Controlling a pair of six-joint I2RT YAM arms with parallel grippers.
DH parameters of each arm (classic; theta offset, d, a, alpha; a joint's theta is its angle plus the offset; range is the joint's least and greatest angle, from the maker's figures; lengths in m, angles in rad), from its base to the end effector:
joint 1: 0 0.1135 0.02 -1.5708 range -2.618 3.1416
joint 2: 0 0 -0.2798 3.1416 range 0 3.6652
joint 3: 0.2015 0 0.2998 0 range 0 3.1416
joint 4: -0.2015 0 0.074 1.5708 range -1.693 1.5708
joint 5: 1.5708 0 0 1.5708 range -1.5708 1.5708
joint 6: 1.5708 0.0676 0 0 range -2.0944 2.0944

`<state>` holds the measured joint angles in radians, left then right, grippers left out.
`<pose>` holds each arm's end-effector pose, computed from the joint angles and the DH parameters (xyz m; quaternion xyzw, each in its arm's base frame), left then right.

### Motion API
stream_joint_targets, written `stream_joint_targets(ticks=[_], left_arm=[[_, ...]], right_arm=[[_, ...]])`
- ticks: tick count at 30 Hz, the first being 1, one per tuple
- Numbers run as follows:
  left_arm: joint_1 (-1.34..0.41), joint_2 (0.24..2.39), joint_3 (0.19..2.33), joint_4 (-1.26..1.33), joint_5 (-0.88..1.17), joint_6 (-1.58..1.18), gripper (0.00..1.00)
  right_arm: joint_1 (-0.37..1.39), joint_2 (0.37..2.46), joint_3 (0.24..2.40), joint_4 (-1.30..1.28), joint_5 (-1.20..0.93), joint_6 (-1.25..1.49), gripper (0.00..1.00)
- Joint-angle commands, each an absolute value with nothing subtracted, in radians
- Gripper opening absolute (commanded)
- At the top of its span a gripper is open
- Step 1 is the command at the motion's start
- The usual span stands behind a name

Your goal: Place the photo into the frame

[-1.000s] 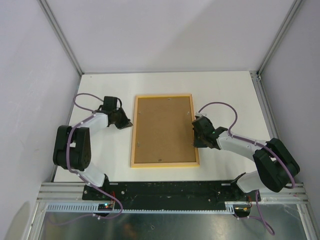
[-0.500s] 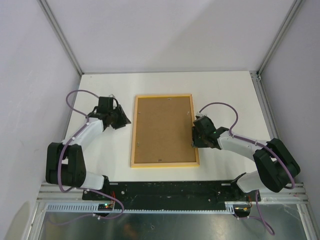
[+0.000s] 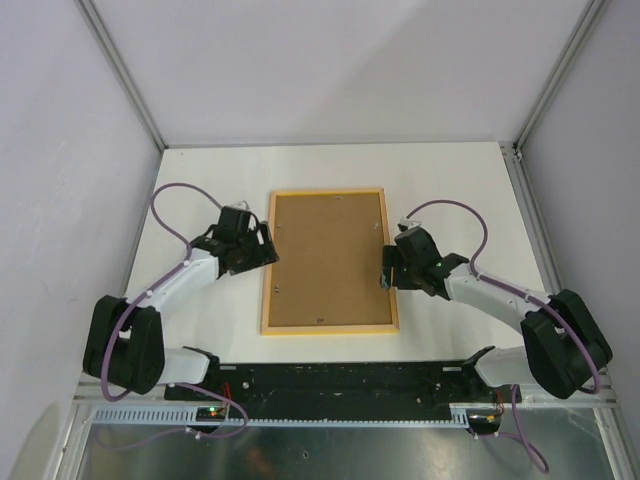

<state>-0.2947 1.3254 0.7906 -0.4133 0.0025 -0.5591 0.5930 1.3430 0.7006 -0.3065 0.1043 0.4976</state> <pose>0.3042 -0.0925 0.1718 -0.1251 0.9437 -0.1279 0.2784 0.2612 0.1675 0.1433 -0.0294 0.9504 0.1160 0.2870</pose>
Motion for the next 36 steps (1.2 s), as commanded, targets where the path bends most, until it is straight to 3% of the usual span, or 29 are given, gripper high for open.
stream_joint_targets(ticks=[1,8,28,36], left_arm=[[-0.365,1.309,0.777,-0.405,-0.093,-0.567,0.83],[-0.456,1.358,0.767,-0.405,-0.126,-0.565,0.8],[-0.482,1.337,0.628,-0.401,-0.174,-0.643,0.6],[-0.482,1.36,0.608,-0.375,-0.211,-0.672,0.44]], right_arm=[[0.57,1.309,0.72,-0.272,0.104,0.503,0.72],[0.568,1.331,0.721,-0.288,0.107,0.494,0.74],[0.578,1.425,0.721,-0.246,0.076,0.477,0.72],[0.579,1.434,0.721,-0.241,0.074,0.475,0.69]])
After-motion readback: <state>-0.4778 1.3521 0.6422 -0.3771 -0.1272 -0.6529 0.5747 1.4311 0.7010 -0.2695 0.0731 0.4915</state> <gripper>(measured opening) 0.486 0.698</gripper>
